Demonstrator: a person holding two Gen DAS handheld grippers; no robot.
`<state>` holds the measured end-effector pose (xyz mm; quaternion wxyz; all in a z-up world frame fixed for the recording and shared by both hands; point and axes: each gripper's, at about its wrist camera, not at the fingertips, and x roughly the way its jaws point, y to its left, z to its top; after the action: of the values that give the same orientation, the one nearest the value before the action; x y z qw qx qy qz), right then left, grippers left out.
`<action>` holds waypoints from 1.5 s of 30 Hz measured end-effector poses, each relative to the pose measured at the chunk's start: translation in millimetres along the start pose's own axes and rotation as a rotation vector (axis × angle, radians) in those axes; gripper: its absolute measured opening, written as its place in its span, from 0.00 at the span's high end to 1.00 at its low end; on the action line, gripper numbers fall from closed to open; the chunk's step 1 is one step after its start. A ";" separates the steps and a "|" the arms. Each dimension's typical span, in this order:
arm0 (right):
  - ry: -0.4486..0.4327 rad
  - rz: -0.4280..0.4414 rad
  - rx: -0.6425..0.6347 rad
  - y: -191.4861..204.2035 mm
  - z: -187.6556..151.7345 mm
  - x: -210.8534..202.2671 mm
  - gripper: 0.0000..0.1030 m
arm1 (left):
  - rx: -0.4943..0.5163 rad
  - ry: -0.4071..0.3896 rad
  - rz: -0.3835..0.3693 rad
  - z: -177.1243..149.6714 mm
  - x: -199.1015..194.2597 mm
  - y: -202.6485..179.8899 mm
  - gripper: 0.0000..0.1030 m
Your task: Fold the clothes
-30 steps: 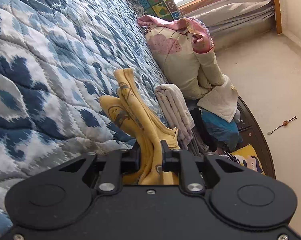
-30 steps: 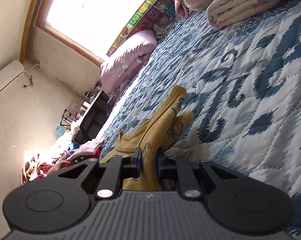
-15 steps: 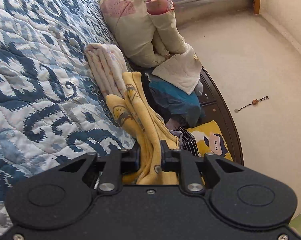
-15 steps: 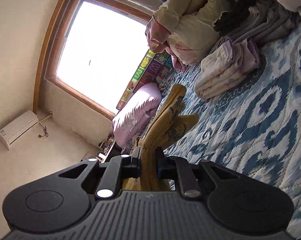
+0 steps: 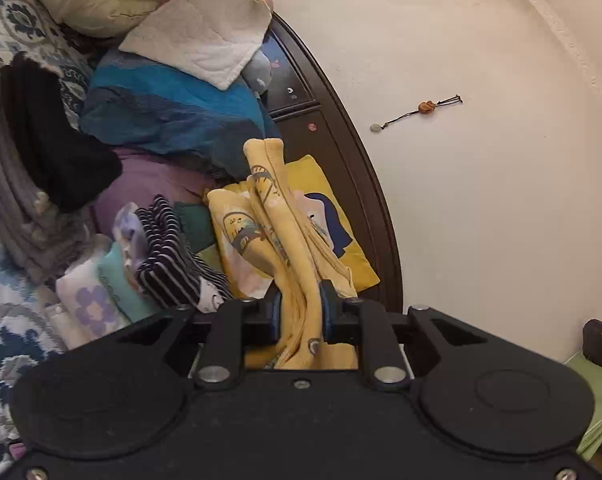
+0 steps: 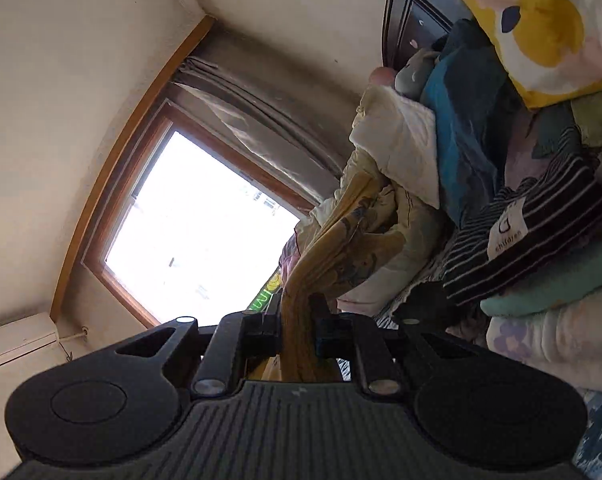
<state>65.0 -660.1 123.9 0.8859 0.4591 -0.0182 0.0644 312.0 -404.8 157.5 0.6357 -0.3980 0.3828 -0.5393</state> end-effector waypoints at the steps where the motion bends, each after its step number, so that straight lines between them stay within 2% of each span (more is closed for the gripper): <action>1: -0.024 -0.012 -0.002 -1.0 18.5 1.7 0.83 | 0.007 0.005 0.002 8.8 18.5 -6.9 0.80; 2: -0.047 -0.022 0.003 -4.2 35.8 4.9 0.82 | 0.023 0.003 0.033 16.3 35.4 -10.0 0.72; 3: -0.072 -0.042 0.013 -10.6 51.7 9.7 0.80 | 0.040 -0.008 0.096 22.0 50.0 -8.3 0.43; 4: -0.095 -0.080 0.017 -19.6 63.0 15.0 0.67 | 0.054 -0.015 0.176 22.8 59.9 -1.8 0.28; 5: -0.106 -0.171 -0.004 -30.5 70.0 20.4 0.52 | 0.072 0.005 0.259 18.3 65.0 8.8 0.28; 6: -0.106 -0.311 -0.047 -42.7 74.9 25.5 0.26 | 0.096 0.046 0.319 10.3 65.2 21.3 0.29; 7: -0.107 -0.398 -0.063 -56.2 74.6 23.5 0.27 | 0.119 0.067 0.341 0.3 57.6 31.9 0.30; 10: -0.107 -0.460 -0.023 -98.5 53.5 -7.0 0.29 | 0.210 0.068 0.384 -42.4 3.7 72.6 0.30; 14: -0.049 -0.520 -0.069 -115.9 -8.6 -44.2 0.29 | 0.141 0.036 0.422 -87.9 -75.7 115.6 0.30; 18: 0.053 -0.464 -0.058 -87.3 -68.9 -73.7 0.29 | 0.110 -0.017 0.463 -125.9 -150.0 116.4 0.29; 21: 0.194 -0.390 -0.087 -45.3 -100.8 -62.2 0.26 | 0.155 -0.080 0.529 -146.0 -200.2 95.8 0.25; 24: 0.292 -0.299 -0.155 5.4 -122.4 -40.1 0.15 | 0.199 -0.157 0.588 -162.5 -250.5 70.6 0.18; 28: 0.347 -0.182 -0.220 77.4 -141.2 -19.2 0.01 | 0.383 -0.239 0.724 -176.4 -311.7 11.3 0.08; 31: 0.388 -0.116 -0.276 136.6 -157.9 -5.7 0.01 | 0.586 -0.291 0.869 -183.3 -355.0 -44.6 0.00; 33: 0.418 -0.085 -0.304 172.0 -171.3 -1.2 0.00 | 0.694 -0.322 0.961 -188.2 -385.0 -79.6 0.00; 35: 0.451 -0.063 -0.333 202.5 -187.6 1.2 0.00 | 0.743 -0.350 1.014 -194.7 -411.0 -101.6 0.00; 38: 0.509 -0.042 -0.384 242.3 -216.9 2.8 0.00 | 0.774 -0.374 1.063 -211.8 -446.5 -118.0 0.00; 41: 0.582 -0.055 -0.407 259.5 -248.3 3.2 0.00 | 0.759 -0.432 1.116 -235.6 -470.1 -114.2 0.00; 43: 0.622 -0.077 -0.425 263.6 -272.7 1.2 0.00 | 0.722 -0.461 1.141 -248.4 -475.0 -99.4 0.00; 45: 0.653 -0.113 -0.460 263.3 -298.8 -2.2 0.00 | 0.644 -0.452 1.150 -257.3 -473.5 -79.6 0.00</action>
<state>20.3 -266.5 164.6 0.9268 0.2047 0.2755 0.1525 -13.3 32.1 157.5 0.9709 -0.0264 0.2123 -0.1076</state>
